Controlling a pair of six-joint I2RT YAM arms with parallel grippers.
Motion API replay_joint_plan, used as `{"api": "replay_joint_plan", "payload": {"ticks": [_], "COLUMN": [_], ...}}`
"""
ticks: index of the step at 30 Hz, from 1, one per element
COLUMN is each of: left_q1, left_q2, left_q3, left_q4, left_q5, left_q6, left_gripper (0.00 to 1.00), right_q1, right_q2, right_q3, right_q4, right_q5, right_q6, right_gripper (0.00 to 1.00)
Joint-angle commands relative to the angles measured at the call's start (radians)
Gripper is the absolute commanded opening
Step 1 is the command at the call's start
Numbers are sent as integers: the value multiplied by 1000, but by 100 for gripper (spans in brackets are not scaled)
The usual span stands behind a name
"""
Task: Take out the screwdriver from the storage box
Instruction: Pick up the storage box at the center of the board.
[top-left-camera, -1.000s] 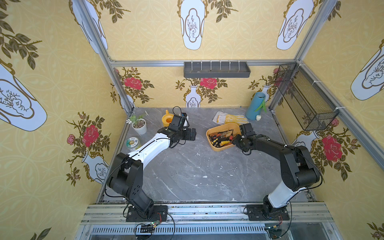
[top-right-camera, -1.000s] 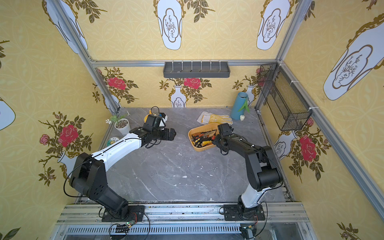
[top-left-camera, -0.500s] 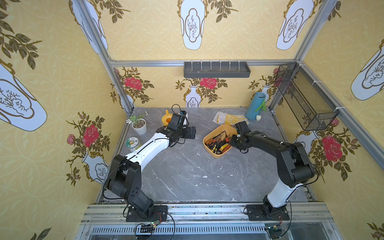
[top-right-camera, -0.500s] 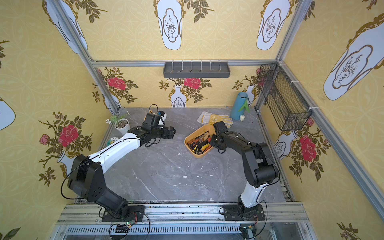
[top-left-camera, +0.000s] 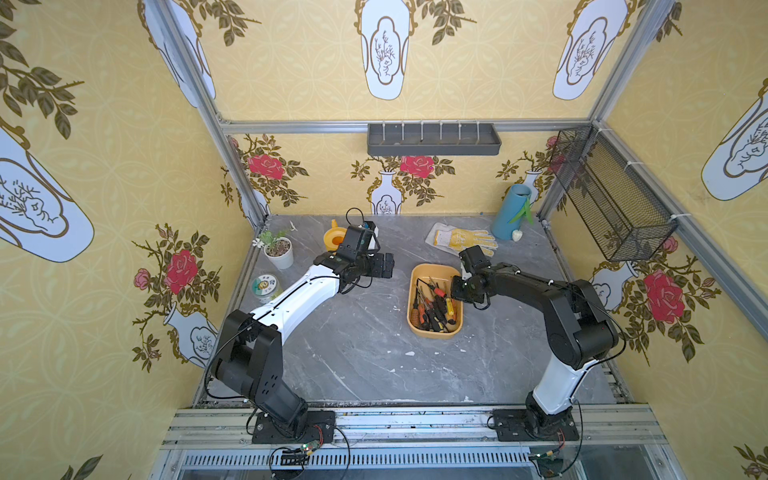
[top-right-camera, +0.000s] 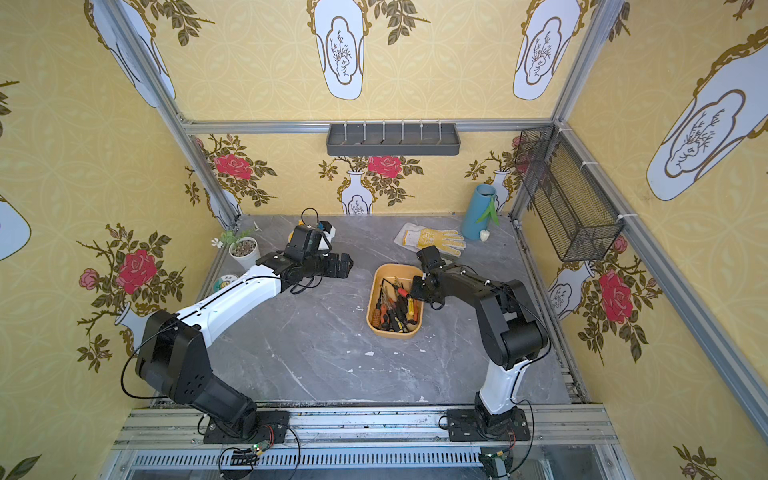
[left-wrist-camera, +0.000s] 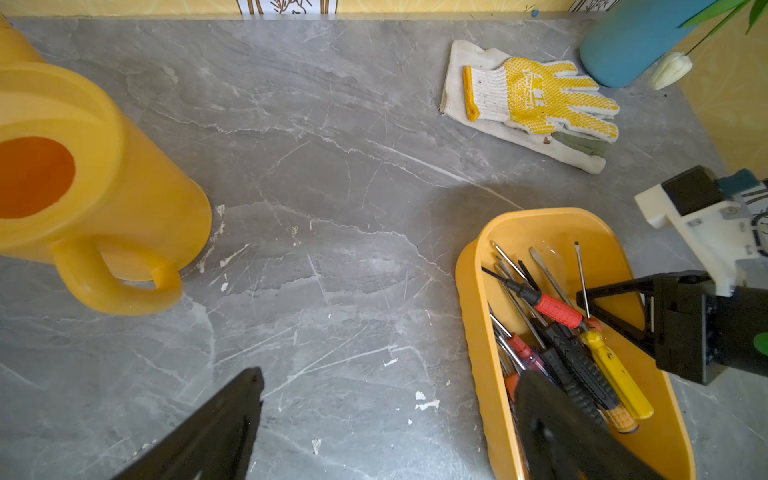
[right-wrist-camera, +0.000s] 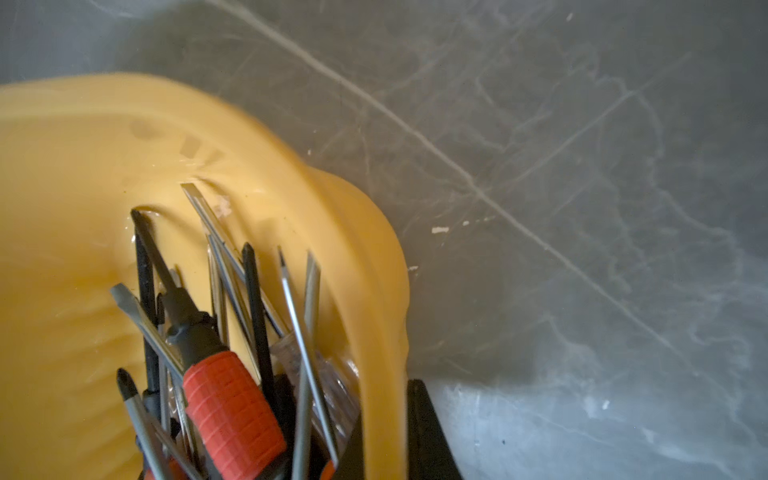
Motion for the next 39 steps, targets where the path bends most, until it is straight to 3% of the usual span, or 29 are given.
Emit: {"api": "replay_joint_plan", "payload": {"ticks": [1,10,12,23,39], "left_q1": [-6,-37,-79,-91,-104], "left_q2": [12,31,26,23,82], "left_q3": [2,8,4,-6,40], "left_q4": [-14,-26,-23,-30,-195], "left_q5": [1,11,-15,-11,-63], "left_q6": [1,3,-4,-19,-86], "left_gripper": [99,99,99,99,99], "right_q1": [19,67,76,111,118], "right_q2": [12,44,57,137,184], "right_q3": [22,107,131,233,285], "right_q4": [-38,-53,-53,-68,-71], "right_q5": [-25,-31,-36,-76,-110], "right_q6": [-54,-82,-83,-87,-136], "right_gripper": [14,11,11,10,14]}}
